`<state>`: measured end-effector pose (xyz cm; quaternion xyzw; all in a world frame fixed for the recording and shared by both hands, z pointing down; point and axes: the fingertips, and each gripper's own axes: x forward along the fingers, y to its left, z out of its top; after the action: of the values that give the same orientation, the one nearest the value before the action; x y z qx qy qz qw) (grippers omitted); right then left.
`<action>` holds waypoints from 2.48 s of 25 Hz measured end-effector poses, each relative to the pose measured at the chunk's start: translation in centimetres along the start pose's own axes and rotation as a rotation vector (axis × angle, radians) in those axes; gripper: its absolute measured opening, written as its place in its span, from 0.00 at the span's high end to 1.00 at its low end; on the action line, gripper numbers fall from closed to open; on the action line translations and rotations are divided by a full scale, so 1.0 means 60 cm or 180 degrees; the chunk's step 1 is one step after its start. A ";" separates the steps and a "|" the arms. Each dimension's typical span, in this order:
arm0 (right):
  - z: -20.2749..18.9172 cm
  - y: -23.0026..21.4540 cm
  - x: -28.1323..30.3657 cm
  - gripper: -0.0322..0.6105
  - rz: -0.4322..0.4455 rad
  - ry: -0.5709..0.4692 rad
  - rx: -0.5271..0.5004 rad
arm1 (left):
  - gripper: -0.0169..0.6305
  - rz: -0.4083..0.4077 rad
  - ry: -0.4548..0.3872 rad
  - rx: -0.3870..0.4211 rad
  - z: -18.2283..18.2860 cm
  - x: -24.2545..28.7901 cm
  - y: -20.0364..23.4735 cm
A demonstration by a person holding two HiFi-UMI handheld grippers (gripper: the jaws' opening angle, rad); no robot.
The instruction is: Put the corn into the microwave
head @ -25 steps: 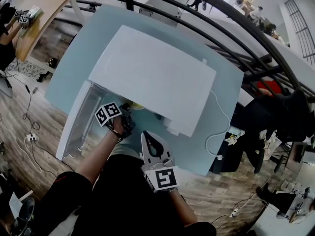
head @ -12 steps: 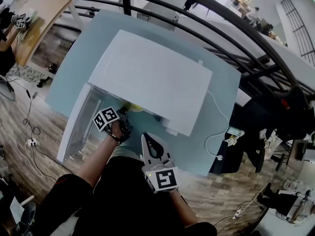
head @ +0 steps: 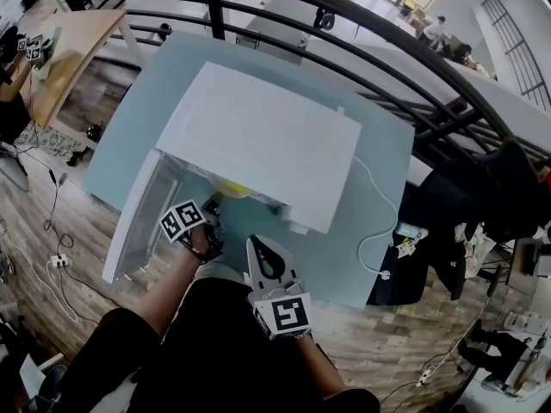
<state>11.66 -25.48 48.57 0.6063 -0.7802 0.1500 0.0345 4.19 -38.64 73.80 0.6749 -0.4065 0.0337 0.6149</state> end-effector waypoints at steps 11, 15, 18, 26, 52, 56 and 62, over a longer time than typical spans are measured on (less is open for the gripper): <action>-0.005 0.015 -0.046 0.94 -0.0033 -0.0089 0.0099 | 0.97 -0.0234 -0.0006 0.0395 -0.035 -0.066 -0.041; -0.006 0.021 -0.064 0.94 -0.0039 -0.0157 0.0090 | 0.97 -0.0347 -0.0046 0.0517 -0.050 -0.099 -0.061; -0.013 0.027 -0.076 0.94 -0.0029 -0.0190 0.0118 | 0.97 -0.0437 -0.0105 0.0621 -0.056 -0.128 -0.081; -0.003 0.027 -0.104 0.94 -0.0021 -0.0300 0.0118 | 0.97 -0.0681 -0.0395 0.0956 -0.061 -0.214 -0.151; 0.022 -0.011 -0.155 0.94 -0.0155 -0.0525 0.0112 | 0.97 -0.1025 -0.1051 0.2895 -0.114 -0.353 -0.332; 0.027 -0.013 -0.155 0.94 -0.0150 -0.0546 0.0090 | 0.97 -0.1010 -0.1104 0.2924 -0.109 -0.361 -0.335; 0.030 -0.002 -0.155 0.94 -0.0112 -0.0562 0.0078 | 0.97 -0.0943 -0.1157 0.2810 -0.094 -0.374 -0.321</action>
<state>14.42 -17.31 44.69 0.6311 -0.7676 0.1049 -0.0391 3.11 -24.11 47.47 0.9162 -0.3538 -0.0033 0.1880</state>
